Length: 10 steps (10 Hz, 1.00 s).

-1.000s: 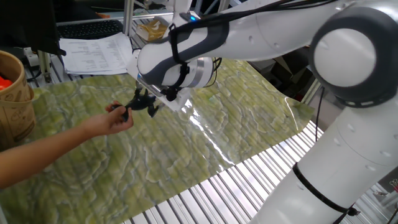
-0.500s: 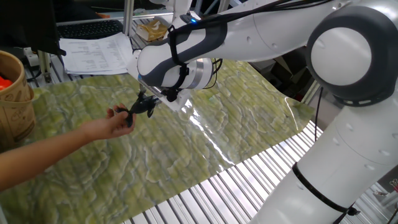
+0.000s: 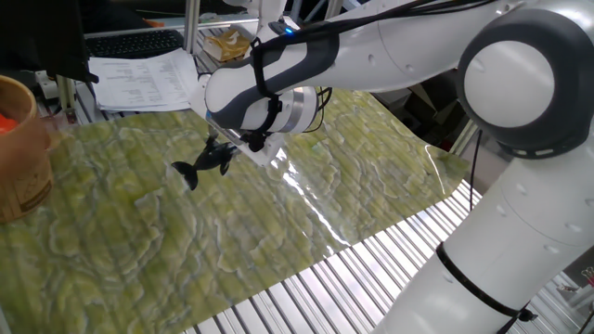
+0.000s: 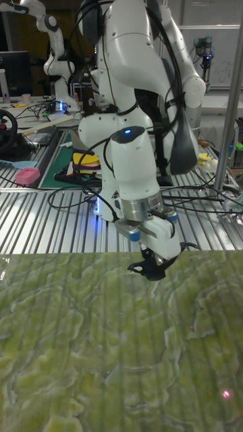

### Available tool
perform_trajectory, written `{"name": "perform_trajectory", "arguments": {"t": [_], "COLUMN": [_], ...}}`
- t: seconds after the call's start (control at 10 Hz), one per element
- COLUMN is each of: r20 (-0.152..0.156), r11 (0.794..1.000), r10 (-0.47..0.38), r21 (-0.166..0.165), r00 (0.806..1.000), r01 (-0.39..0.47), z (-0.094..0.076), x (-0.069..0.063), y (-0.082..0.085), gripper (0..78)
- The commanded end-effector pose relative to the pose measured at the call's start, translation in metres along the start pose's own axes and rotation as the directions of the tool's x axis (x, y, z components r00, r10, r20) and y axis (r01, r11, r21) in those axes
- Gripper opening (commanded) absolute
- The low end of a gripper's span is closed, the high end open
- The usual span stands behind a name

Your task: Receive something handed over by a human

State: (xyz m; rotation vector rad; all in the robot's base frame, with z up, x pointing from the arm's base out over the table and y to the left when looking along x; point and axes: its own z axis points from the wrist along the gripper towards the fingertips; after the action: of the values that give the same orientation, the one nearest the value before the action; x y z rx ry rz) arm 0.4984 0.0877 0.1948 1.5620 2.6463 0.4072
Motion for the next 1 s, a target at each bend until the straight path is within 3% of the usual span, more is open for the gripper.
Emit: {"name": "perform_trajectory", "arguments": {"t": [0.1,0.3,0.4,0.5,0.7,0.9,1.0], "r20": [0.001,0.001,-0.002,-0.023,-0.063,-0.065,-0.066], "r11": [0.961,0.935,0.912,0.871,0.81,0.779,0.774], "r10": [-0.167,-0.256,-0.308,-0.386,-0.499,-0.555,-0.564], "r21": [0.223,0.254,0.285,0.319,0.32,0.308,0.306], "r00": [0.986,0.967,0.952,0.922,0.865,0.829,0.823], "r01": [0.163,0.247,0.295,0.373,0.491,0.546,0.555], "z": [-0.073,-0.067,-0.065,-0.06,-0.049,-0.035,-0.032], "x": [-0.082,-0.094,-0.1,-0.11,-0.134,-0.16,-0.166], "y": [0.22,0.219,0.218,0.216,0.21,0.2,0.197], "gripper": [1.3,1.3,1.3,1.3,1.3,1.3,1.3]}}
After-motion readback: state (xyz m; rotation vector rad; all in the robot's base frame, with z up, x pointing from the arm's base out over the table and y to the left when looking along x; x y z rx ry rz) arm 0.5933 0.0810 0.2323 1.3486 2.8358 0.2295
